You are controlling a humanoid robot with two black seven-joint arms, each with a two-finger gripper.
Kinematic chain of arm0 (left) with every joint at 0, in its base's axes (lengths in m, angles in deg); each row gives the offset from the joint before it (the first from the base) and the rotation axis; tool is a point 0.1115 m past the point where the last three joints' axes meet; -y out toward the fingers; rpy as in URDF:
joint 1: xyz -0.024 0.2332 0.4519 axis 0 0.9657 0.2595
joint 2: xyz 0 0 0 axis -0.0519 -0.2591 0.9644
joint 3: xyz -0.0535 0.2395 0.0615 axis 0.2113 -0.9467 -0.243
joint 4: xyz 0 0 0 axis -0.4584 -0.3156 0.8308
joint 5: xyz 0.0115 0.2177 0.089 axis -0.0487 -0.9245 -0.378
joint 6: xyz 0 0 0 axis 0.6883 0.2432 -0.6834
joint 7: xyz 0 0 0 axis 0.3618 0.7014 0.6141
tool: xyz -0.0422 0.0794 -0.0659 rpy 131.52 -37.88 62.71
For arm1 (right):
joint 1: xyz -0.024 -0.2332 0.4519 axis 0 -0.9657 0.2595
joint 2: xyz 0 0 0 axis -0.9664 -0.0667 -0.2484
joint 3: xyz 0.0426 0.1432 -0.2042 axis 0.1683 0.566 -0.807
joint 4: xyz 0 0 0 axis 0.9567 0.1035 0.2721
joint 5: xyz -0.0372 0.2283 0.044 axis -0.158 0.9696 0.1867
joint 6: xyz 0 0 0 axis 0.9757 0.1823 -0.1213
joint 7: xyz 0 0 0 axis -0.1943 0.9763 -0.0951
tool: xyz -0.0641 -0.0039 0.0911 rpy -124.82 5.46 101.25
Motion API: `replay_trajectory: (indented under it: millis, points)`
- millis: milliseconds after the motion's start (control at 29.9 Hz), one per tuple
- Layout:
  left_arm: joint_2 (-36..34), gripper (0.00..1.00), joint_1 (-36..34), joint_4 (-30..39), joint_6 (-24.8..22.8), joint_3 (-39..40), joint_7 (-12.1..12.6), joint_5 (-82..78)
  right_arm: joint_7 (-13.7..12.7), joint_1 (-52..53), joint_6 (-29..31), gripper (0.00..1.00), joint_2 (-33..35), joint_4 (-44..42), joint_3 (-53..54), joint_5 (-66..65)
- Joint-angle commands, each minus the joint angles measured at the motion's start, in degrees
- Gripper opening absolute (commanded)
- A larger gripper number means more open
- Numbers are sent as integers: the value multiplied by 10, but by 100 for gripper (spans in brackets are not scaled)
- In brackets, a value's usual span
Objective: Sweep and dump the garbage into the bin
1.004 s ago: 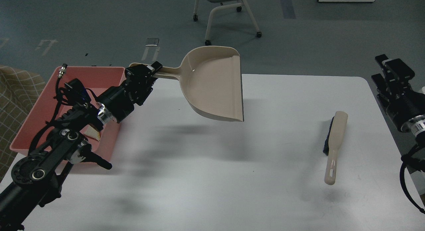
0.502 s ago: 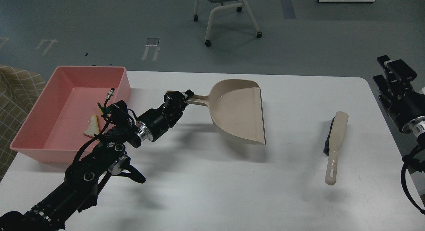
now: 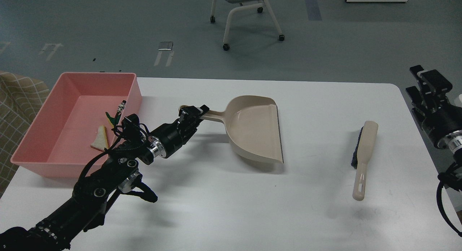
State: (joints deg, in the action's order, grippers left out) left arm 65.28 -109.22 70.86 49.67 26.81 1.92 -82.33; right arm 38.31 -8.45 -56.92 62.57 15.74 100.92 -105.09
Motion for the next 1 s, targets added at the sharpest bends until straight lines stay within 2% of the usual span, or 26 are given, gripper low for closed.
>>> replay_trajectory:
  millis: [0, 301, 502, 970]
  points:
    - [-2, 62, -4, 0, 5, -1, -1, 1, 0, -2, 0, 69, 0, 1, 0, 0]
    - [-9, 70, -5, 1, 4, -19, -1, 4, 0, -1, 0, 69, 0, 2, 0, 0]
    - [-39, 77, -6, 10, 5, -19, -2, 5, 0, -2, 0, 69, 0, 1, 0, 0]
    - [-108, 79, -33, 10, -4, -32, 5, 3, 0, -3, 0, 69, -2, -1, 0, 0]
